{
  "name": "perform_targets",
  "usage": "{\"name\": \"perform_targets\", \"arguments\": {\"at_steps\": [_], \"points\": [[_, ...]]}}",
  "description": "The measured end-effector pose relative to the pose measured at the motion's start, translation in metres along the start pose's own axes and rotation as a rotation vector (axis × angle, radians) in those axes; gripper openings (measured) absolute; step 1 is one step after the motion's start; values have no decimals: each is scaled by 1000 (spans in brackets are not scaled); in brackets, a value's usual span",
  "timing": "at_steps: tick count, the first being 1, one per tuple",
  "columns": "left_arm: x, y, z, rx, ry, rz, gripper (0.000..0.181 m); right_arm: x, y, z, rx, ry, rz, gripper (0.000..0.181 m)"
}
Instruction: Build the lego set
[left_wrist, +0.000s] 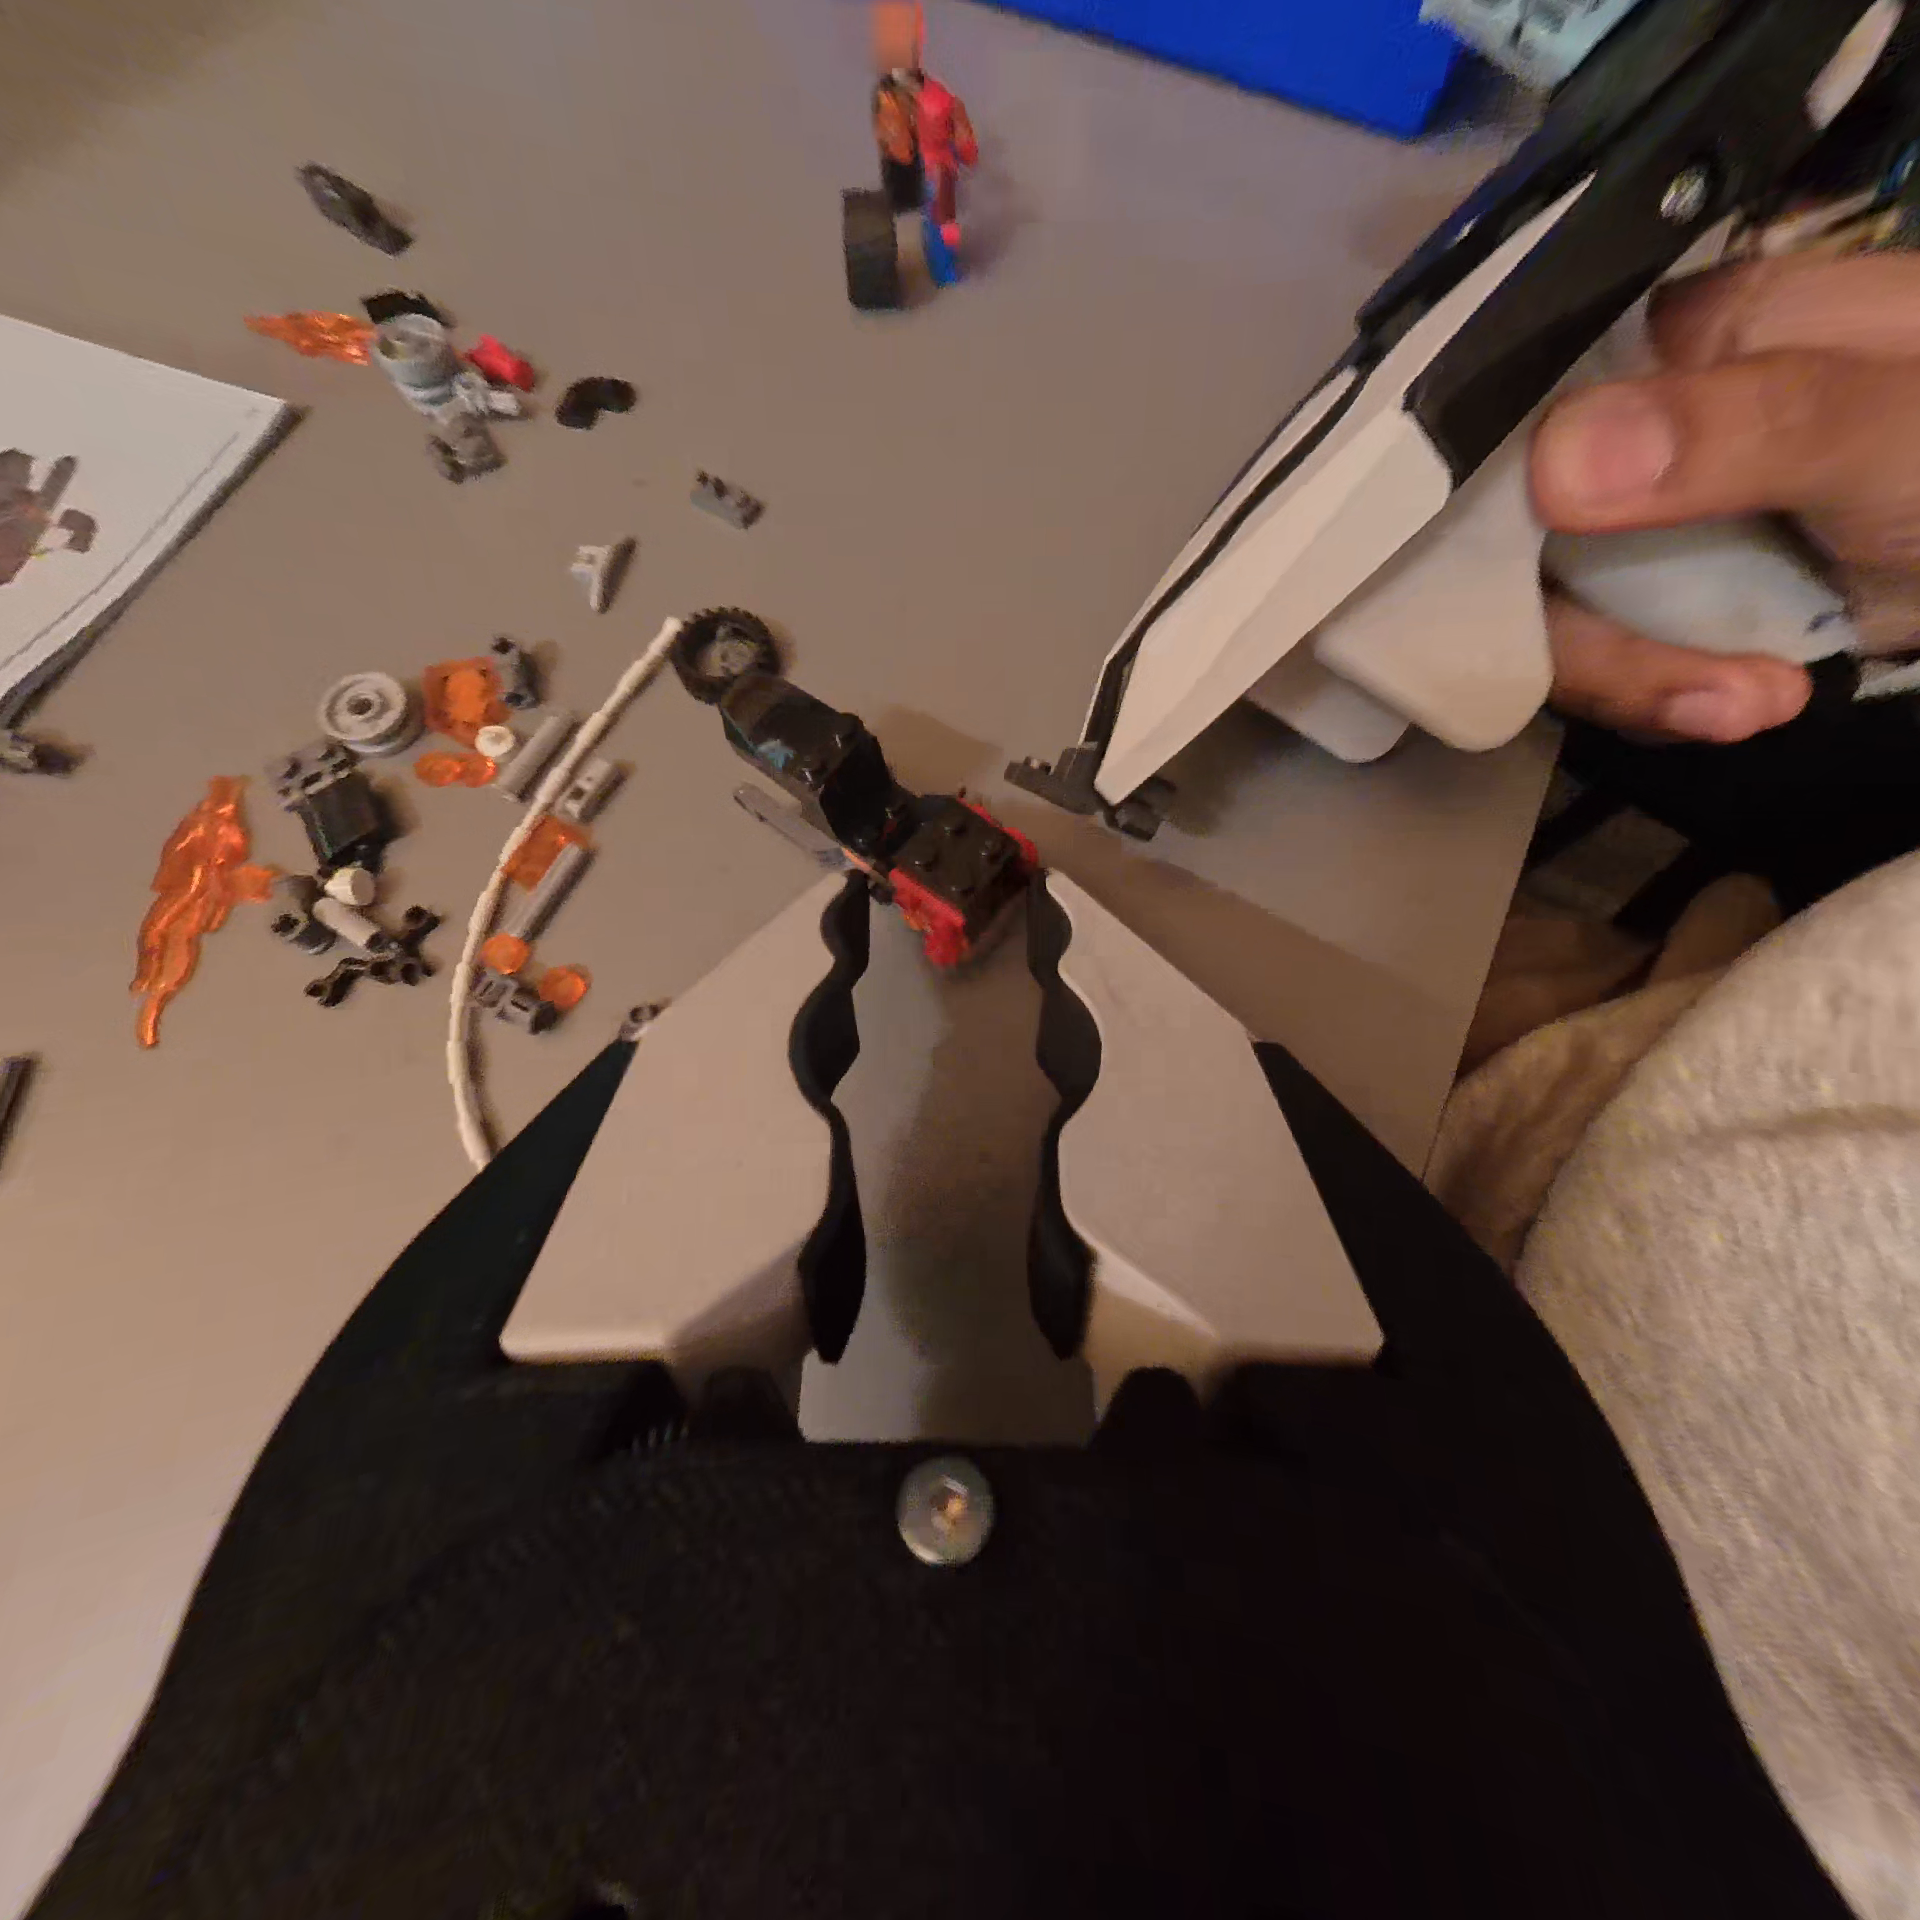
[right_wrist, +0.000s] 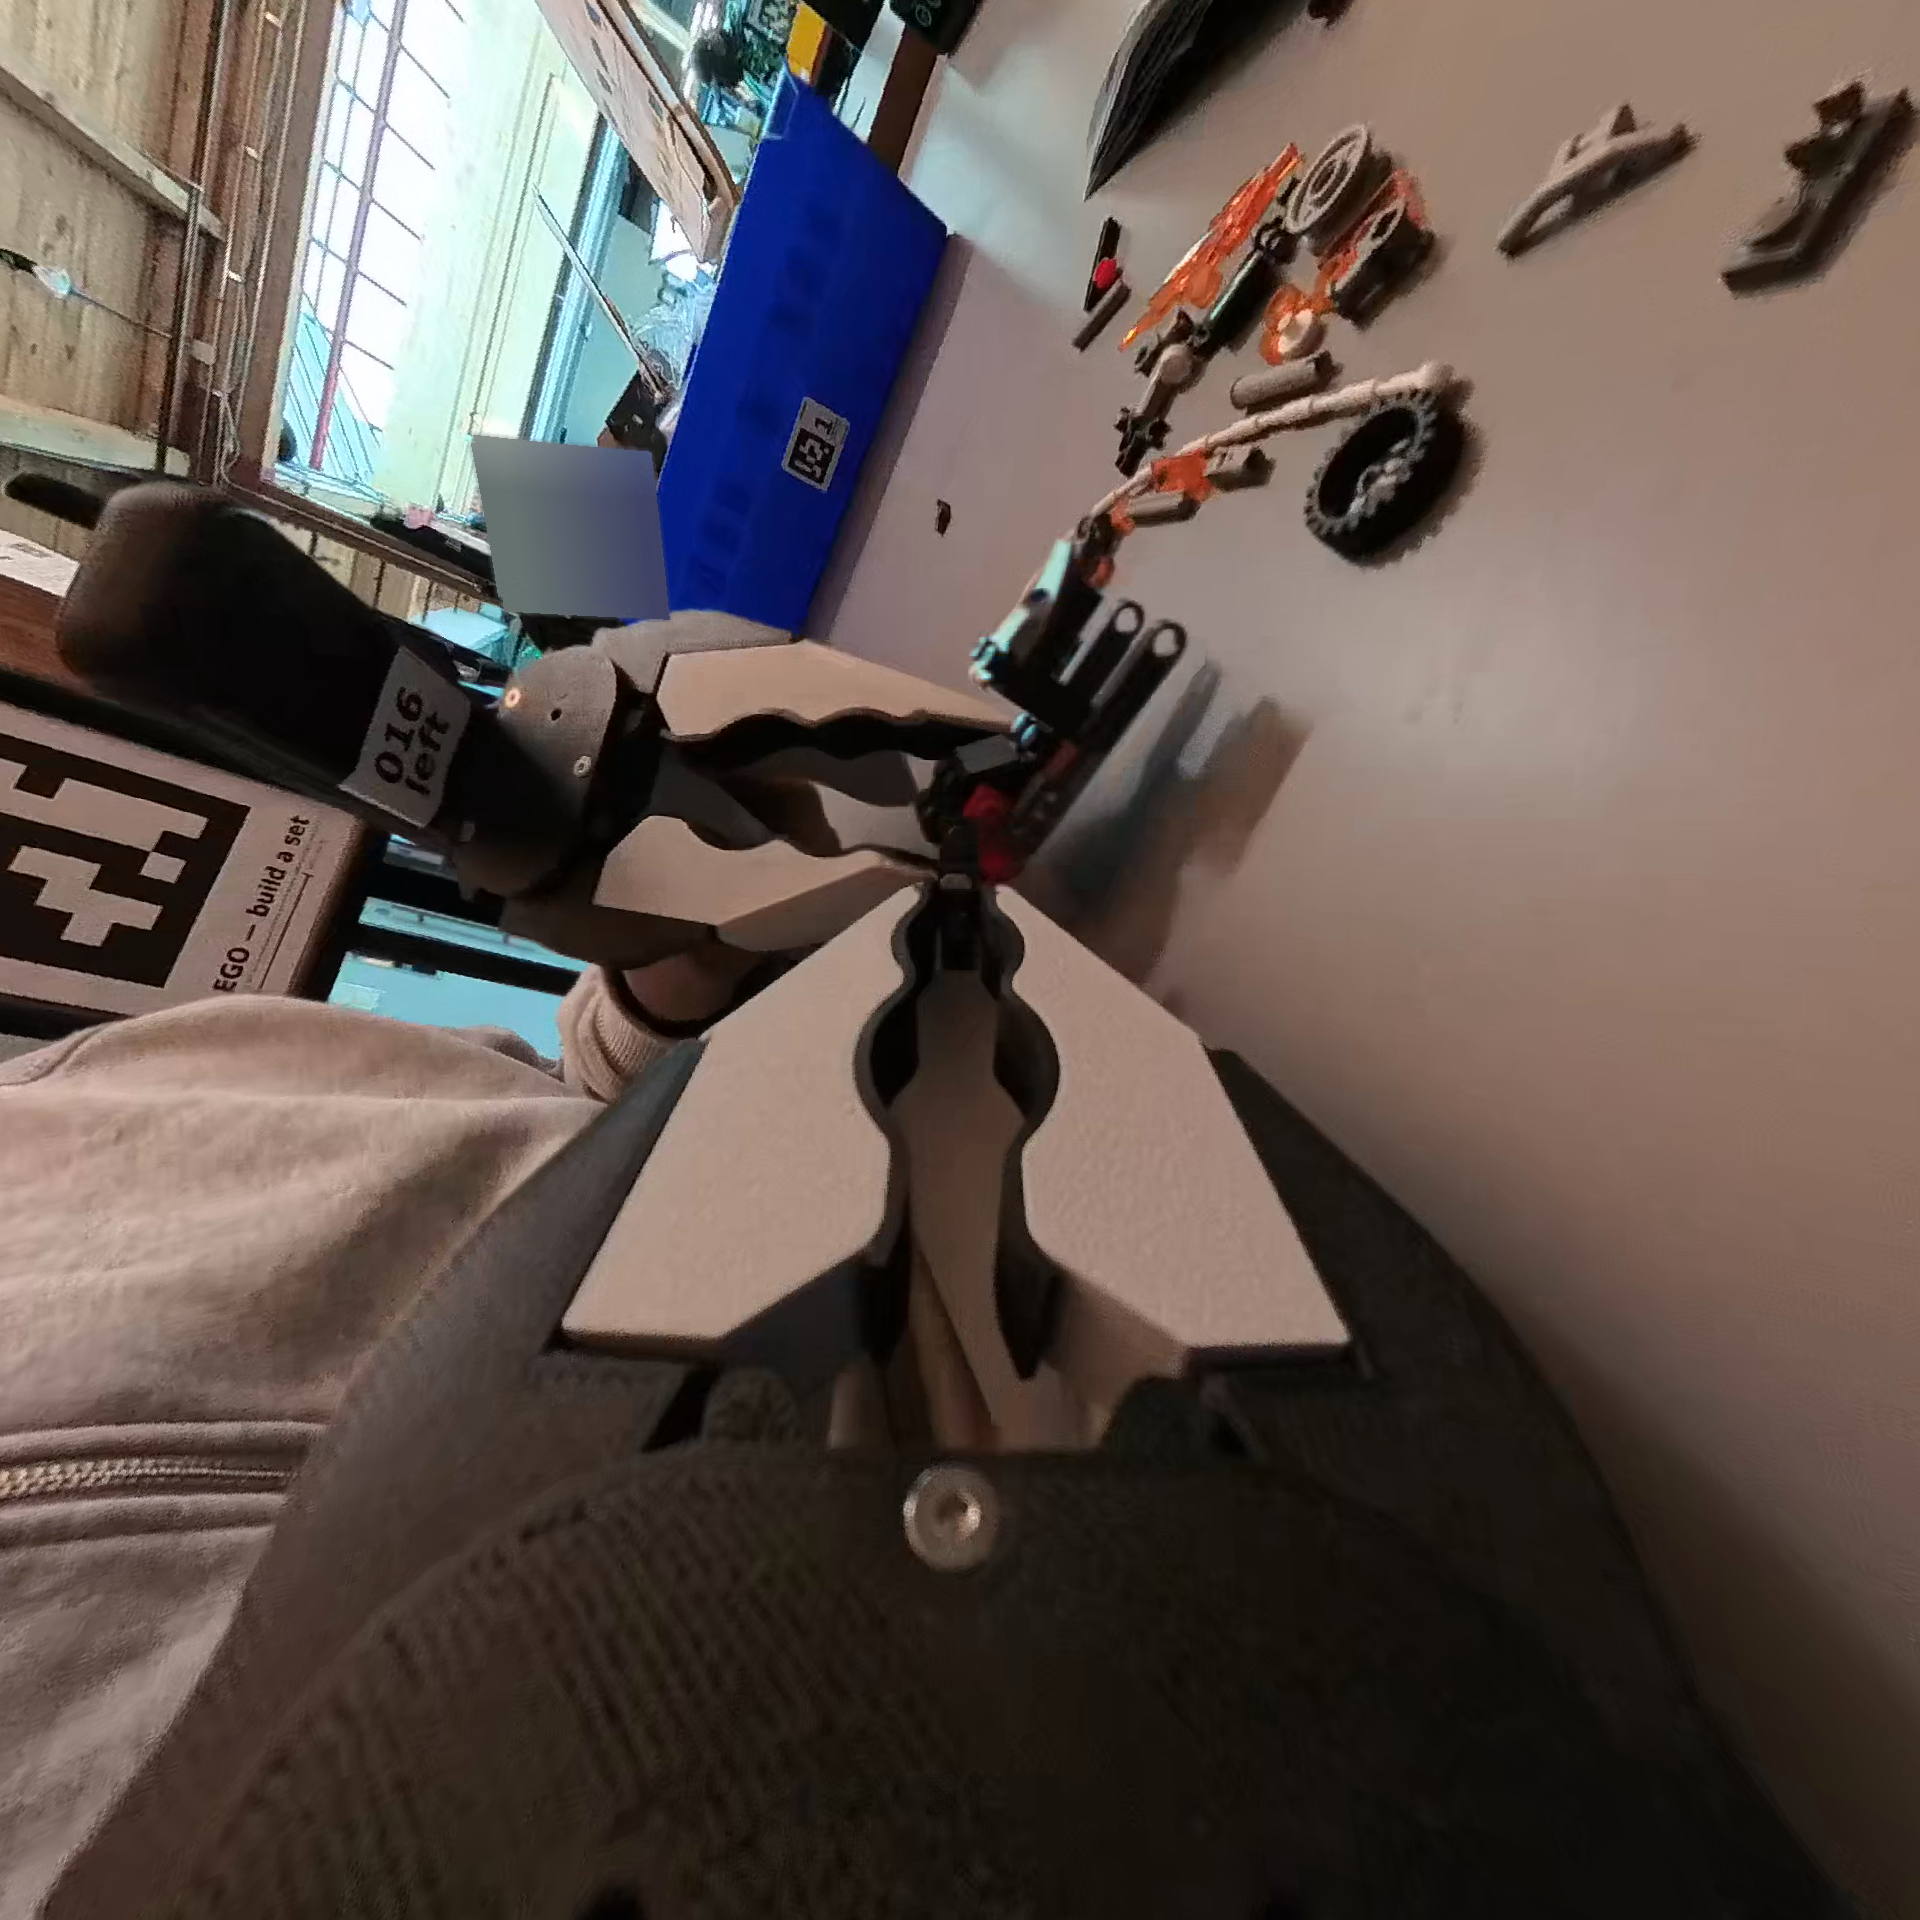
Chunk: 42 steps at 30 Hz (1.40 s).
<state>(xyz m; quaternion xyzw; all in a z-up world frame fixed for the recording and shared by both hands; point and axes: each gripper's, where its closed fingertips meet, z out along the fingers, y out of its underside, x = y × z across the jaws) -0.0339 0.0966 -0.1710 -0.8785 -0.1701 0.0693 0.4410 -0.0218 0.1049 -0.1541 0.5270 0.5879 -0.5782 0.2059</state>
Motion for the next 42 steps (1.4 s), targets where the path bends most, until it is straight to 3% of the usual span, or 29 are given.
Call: {"name": "perform_targets", "arguments": {"at_steps": [4,10,20,26,31,34,38,42], "points": [[-3,-1,-5,28,32,-74,28,4,-6,6,-13,-3,36,6],[-4,14,4,-83,9,-78,29,9,-1,9,-51,36,59,6],[5,8,-2,-29,84,-95,37,15,5,7,-91,92,66,6],[7,7,-2,-26,112,-102,37,27,18,-8,-152,230,-26,6],[6,5,-4,-8,119,-116,34,19,22,-21,-149,187,-80,26],[6,4,-4,0,124,-120,34,20,16,-35,-132,192,-155,38],[6,4,-4,3,127,-122,34,10,6,-41,-140,226,-414,33],[6,4,-4,4,118,-115,34,7,9,-28,-229,337,-598,27]]}}
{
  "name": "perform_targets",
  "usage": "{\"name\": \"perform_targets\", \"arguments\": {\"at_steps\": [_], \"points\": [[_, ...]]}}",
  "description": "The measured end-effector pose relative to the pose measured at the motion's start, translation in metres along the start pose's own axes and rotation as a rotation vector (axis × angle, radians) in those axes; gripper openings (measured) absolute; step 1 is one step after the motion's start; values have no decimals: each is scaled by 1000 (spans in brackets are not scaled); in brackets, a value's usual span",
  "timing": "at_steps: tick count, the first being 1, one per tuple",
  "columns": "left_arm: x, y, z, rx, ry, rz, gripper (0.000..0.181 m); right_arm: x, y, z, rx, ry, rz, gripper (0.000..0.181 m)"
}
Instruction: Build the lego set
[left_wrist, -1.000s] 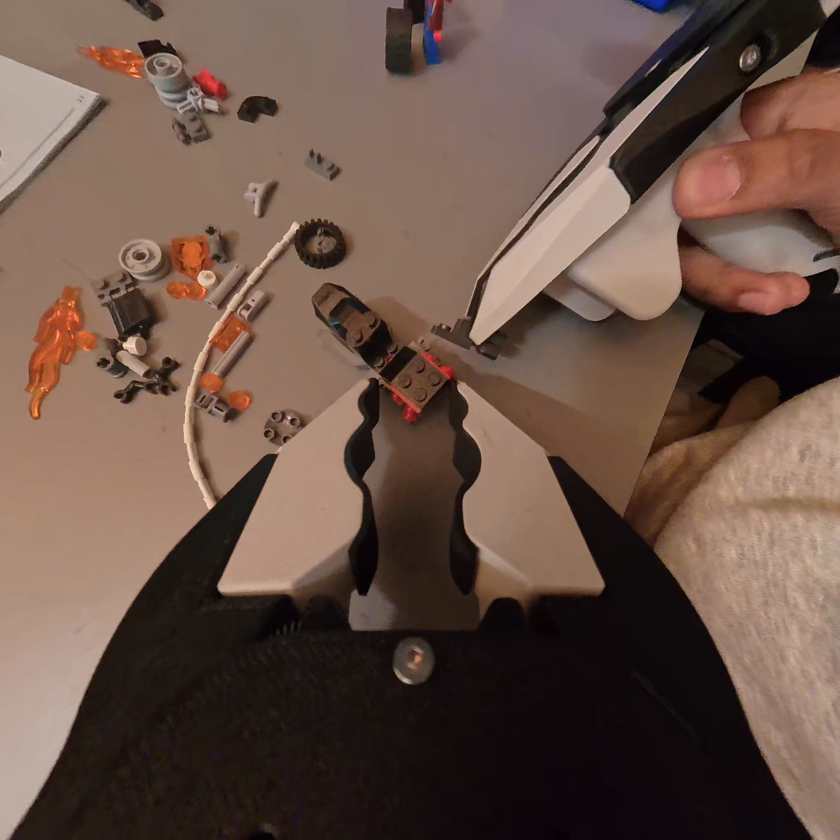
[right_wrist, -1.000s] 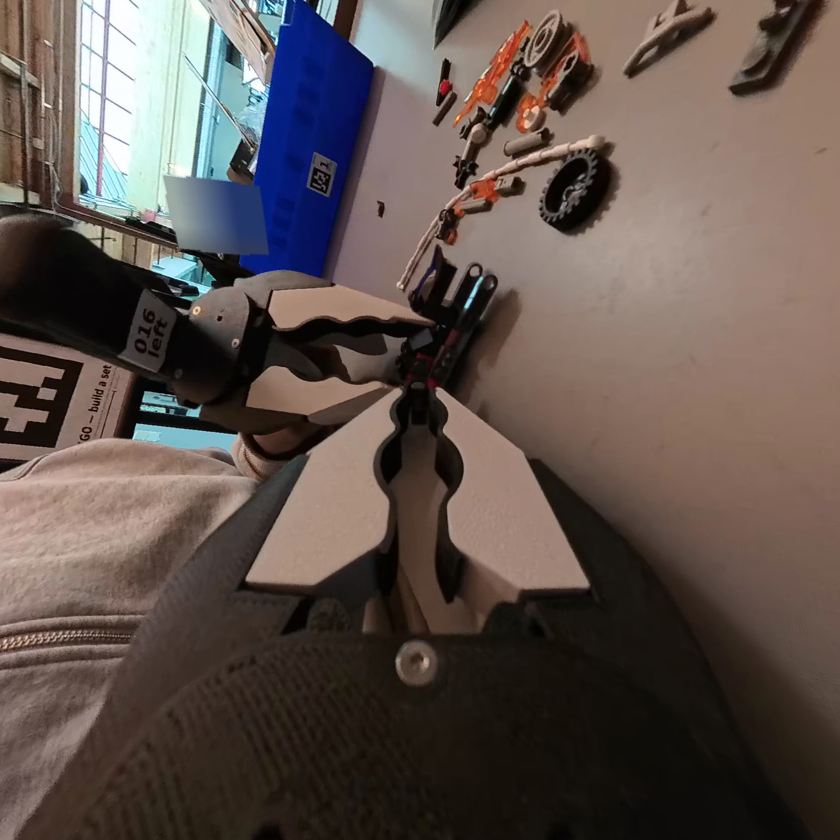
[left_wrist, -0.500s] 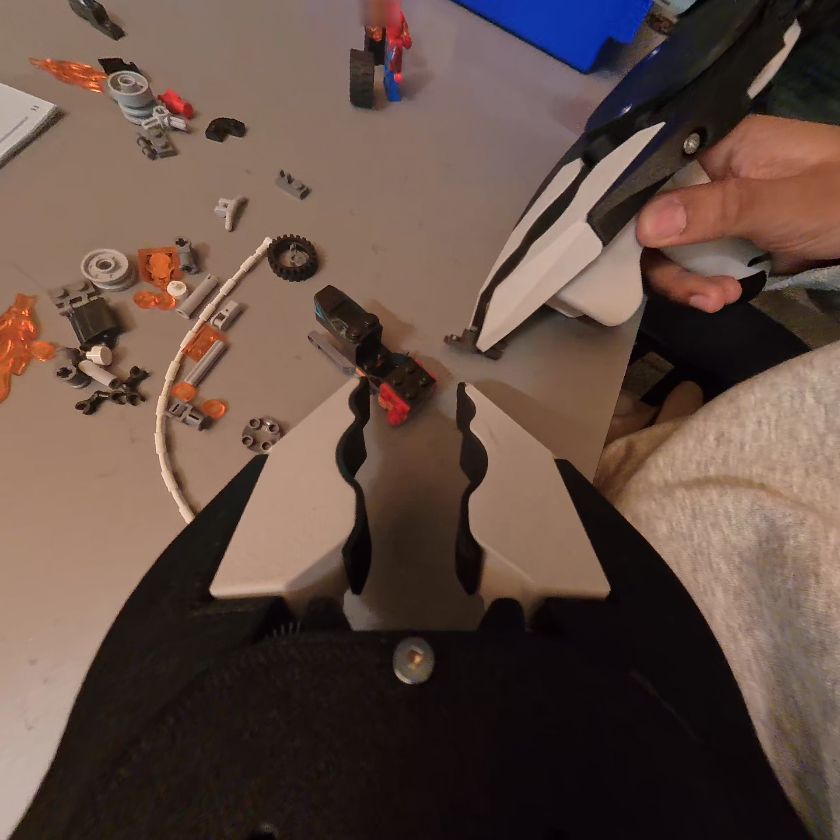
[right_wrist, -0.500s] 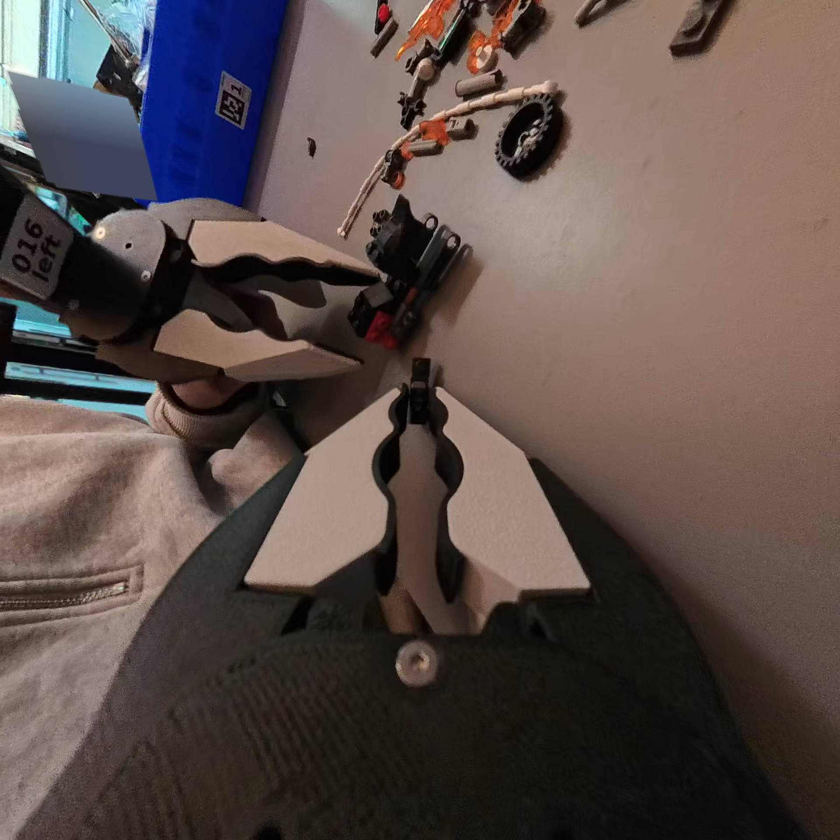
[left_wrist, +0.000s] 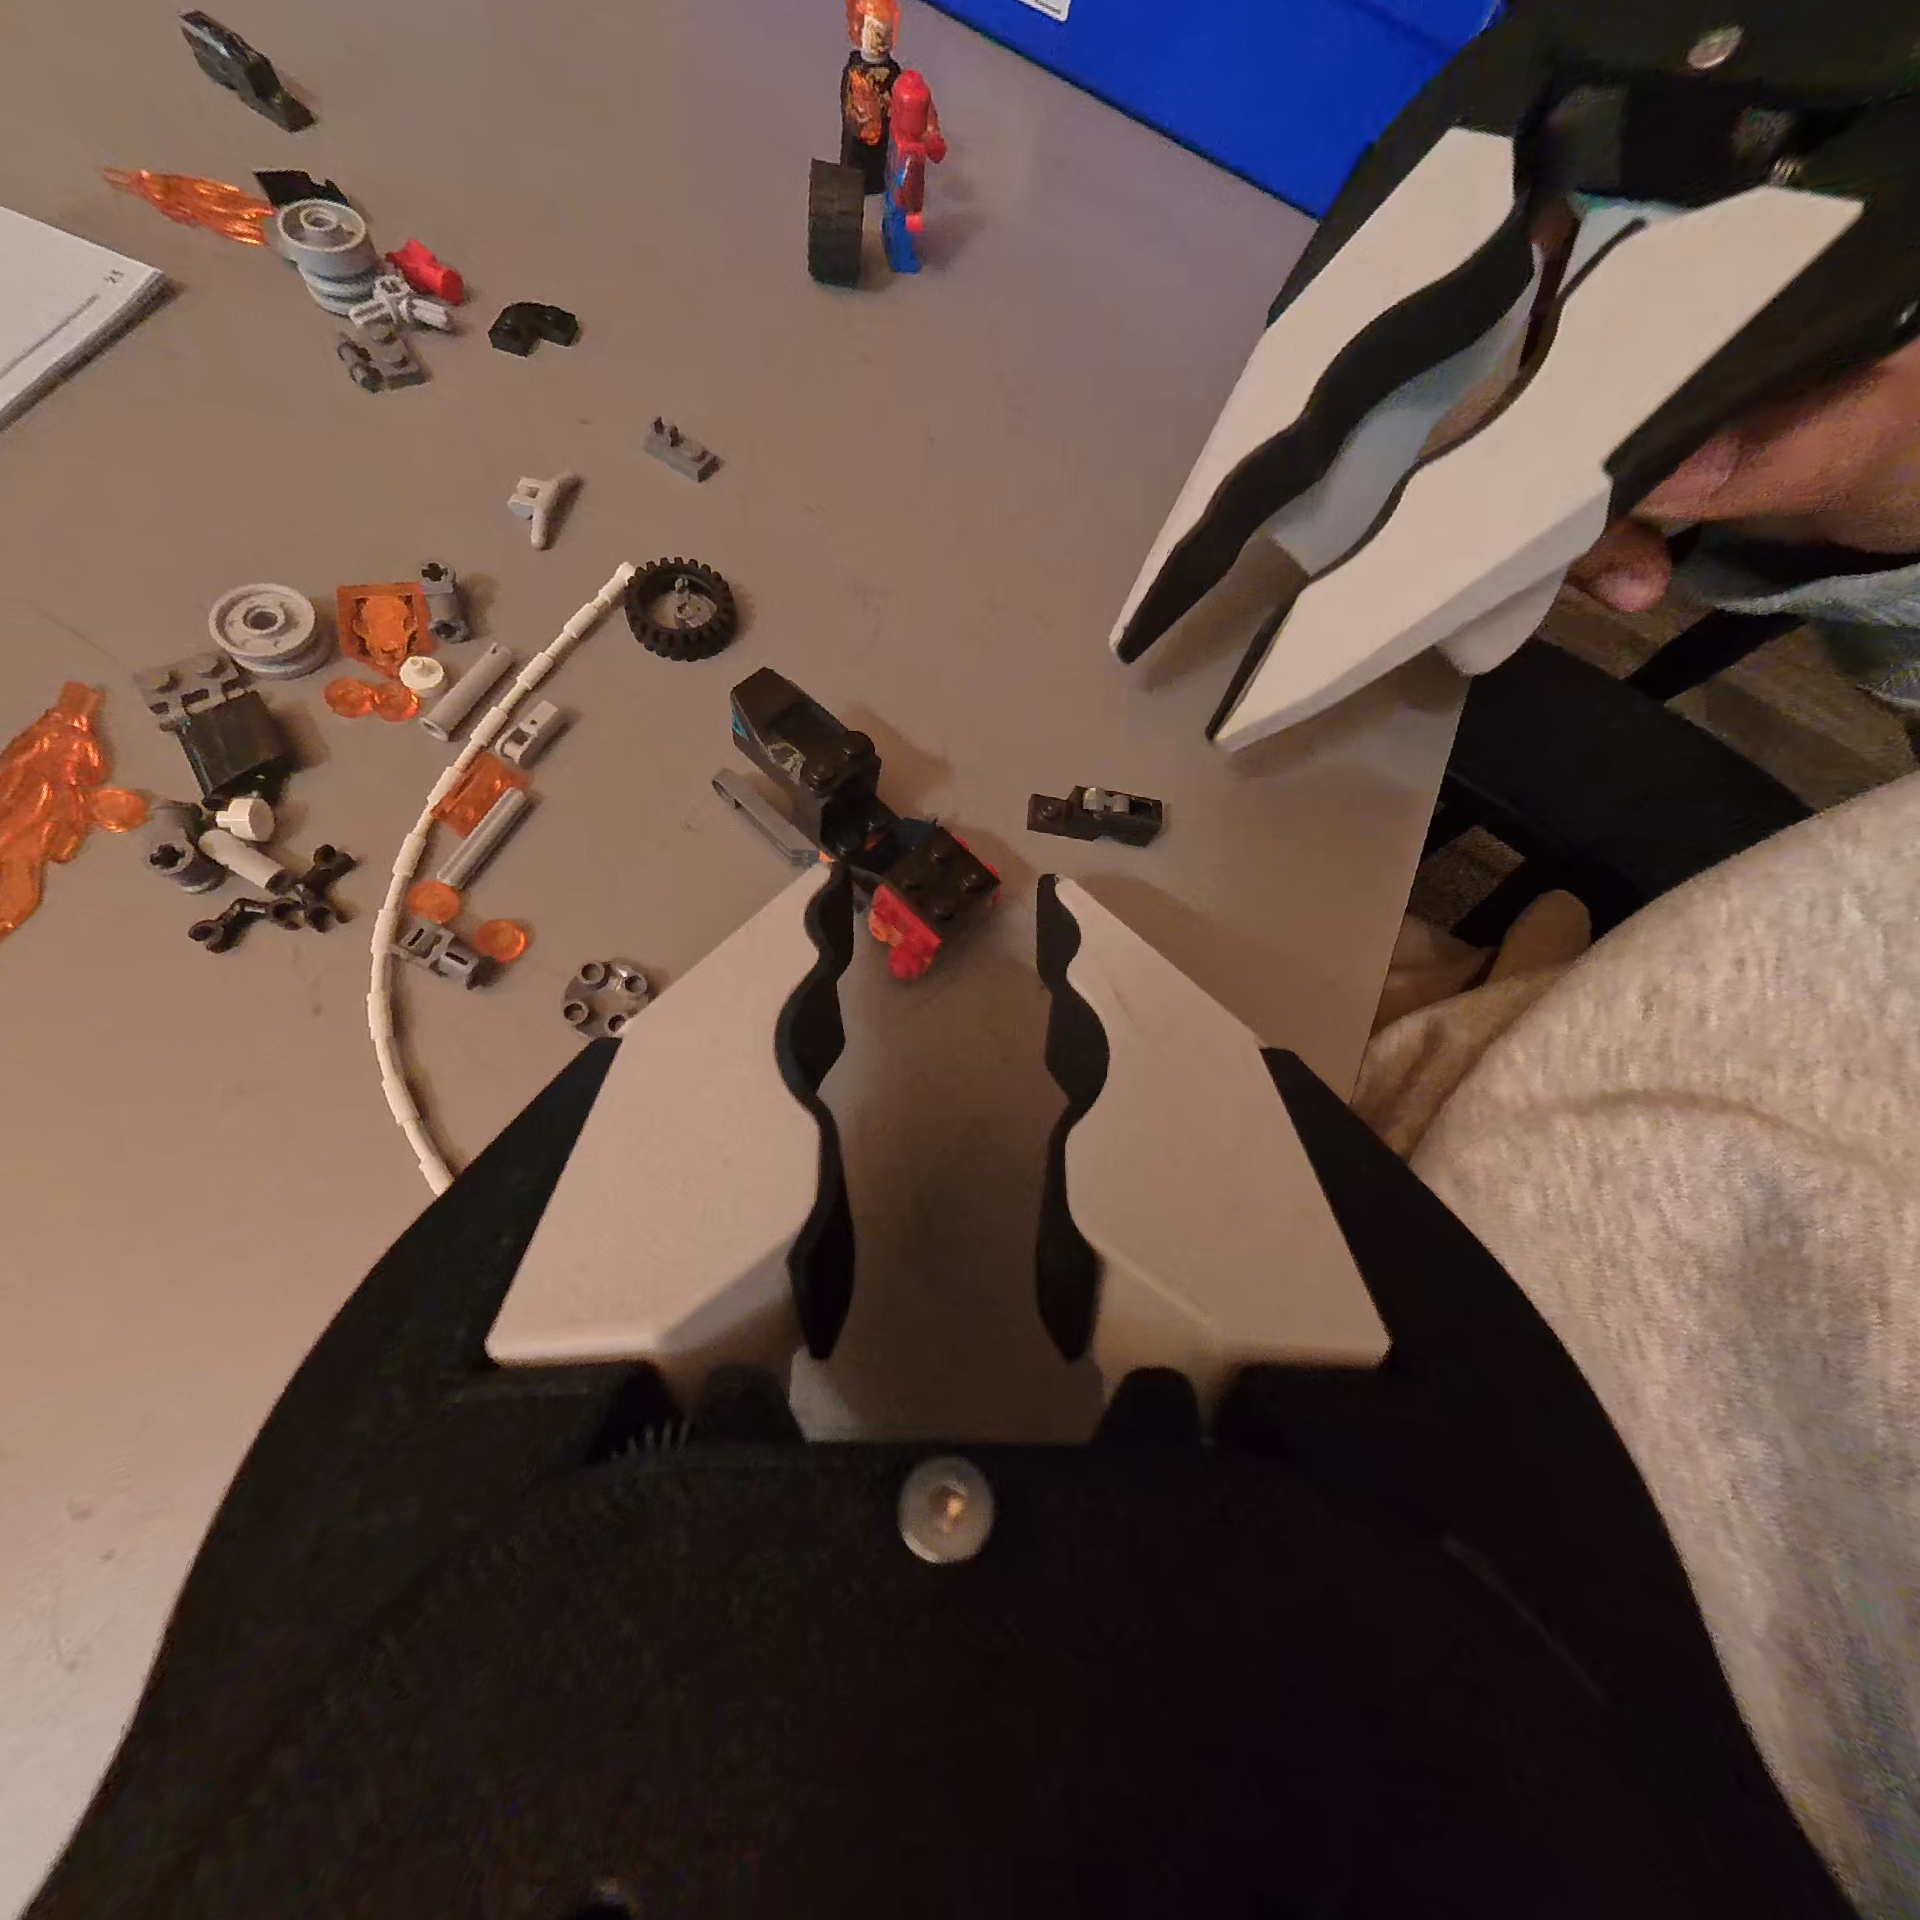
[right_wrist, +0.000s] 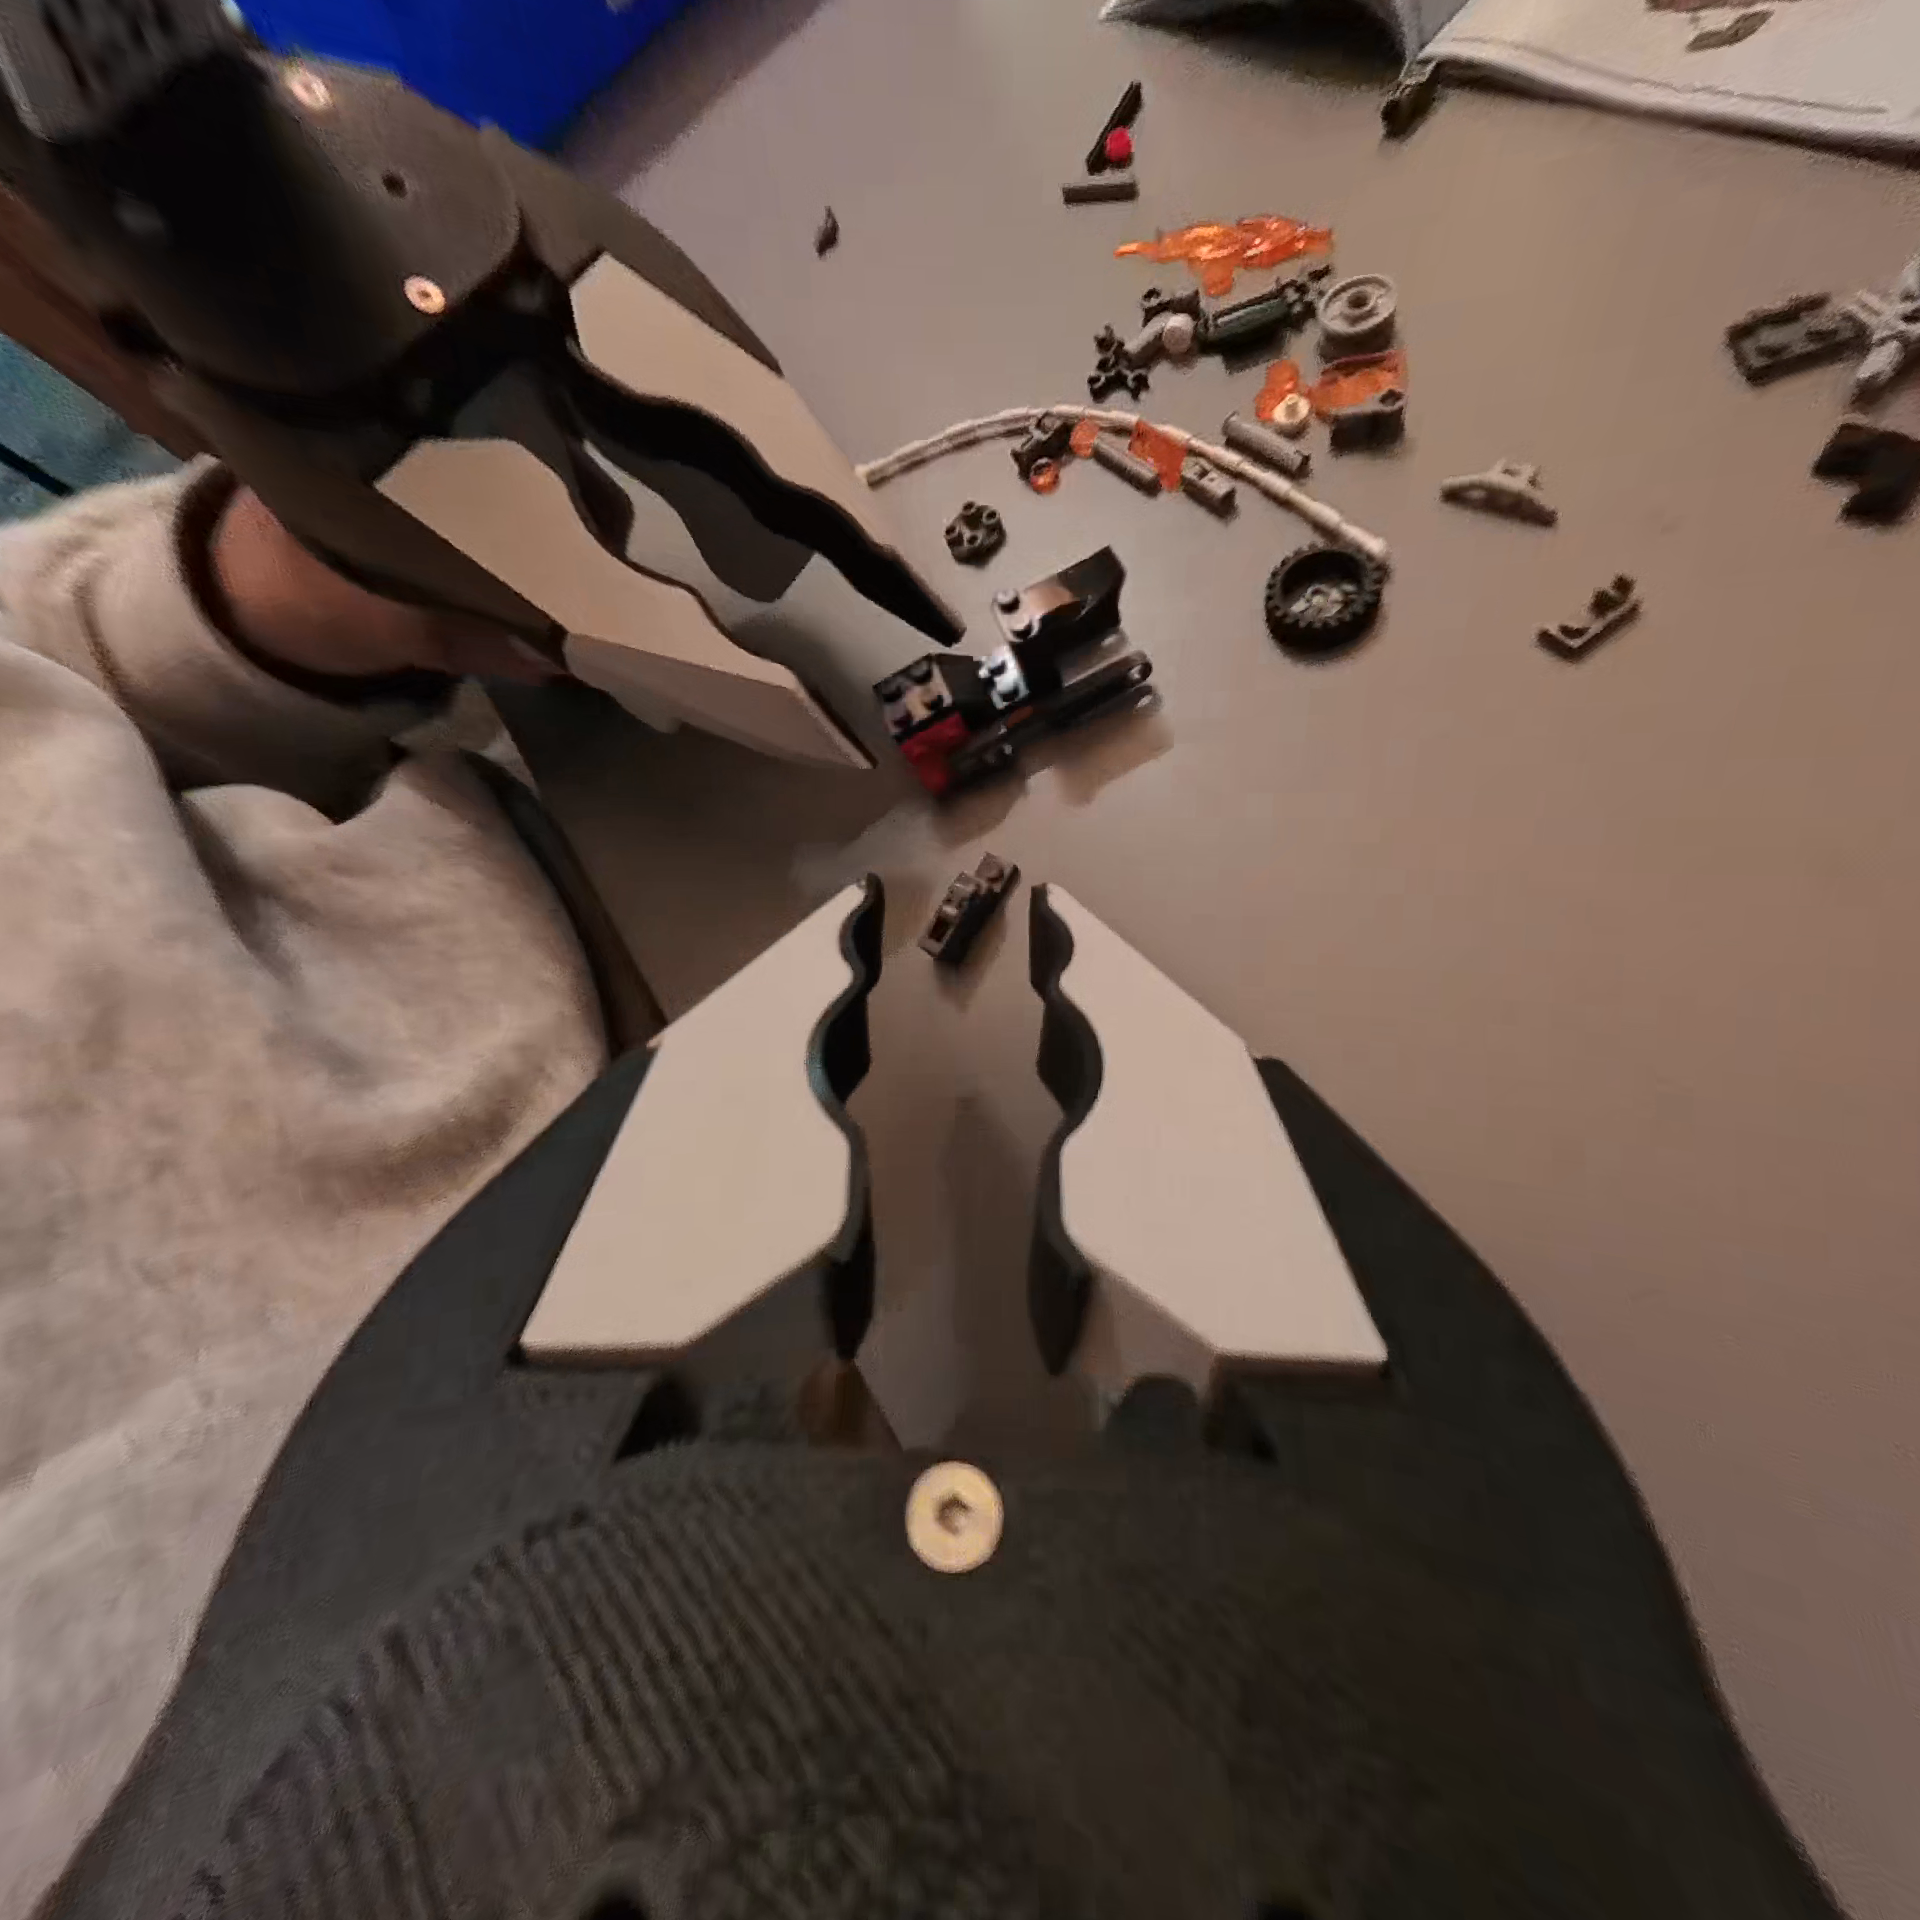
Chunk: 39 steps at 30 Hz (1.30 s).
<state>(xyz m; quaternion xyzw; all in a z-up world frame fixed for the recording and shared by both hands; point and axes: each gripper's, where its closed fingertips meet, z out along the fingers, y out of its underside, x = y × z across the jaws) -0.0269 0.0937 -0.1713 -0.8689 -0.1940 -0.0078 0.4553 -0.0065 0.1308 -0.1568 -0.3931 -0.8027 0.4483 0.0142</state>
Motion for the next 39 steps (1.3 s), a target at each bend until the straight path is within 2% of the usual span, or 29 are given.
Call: {"name": "perform_targets", "arguments": {"at_steps": [4,8,18,21,24,27,34,39], "points": [[0,-1,-1,7,-15,13,33,-8,1,14,-44,40,-37,29],[0,-1,-1,11,-10,10,33,2,12,21,-98,133,-40,25],[3,-4,-3,33,-6,33,33,5,18,25,-72,139,48,7],[12,-10,-5,76,43,53,36,-1,6,20,29,41,144,6],[30,-24,-12,184,165,37,42,-17,-19,3,207,-214,354,6],[37,-35,-18,270,173,85,48,-20,-32,-11,321,-414,562,6],[47,-43,-15,327,32,282,50,-36,-39,-8,371,-574,733,5],[43,-45,-17,338,-11,292,28,-38,-41,-7,386,-616,772,5]]}}
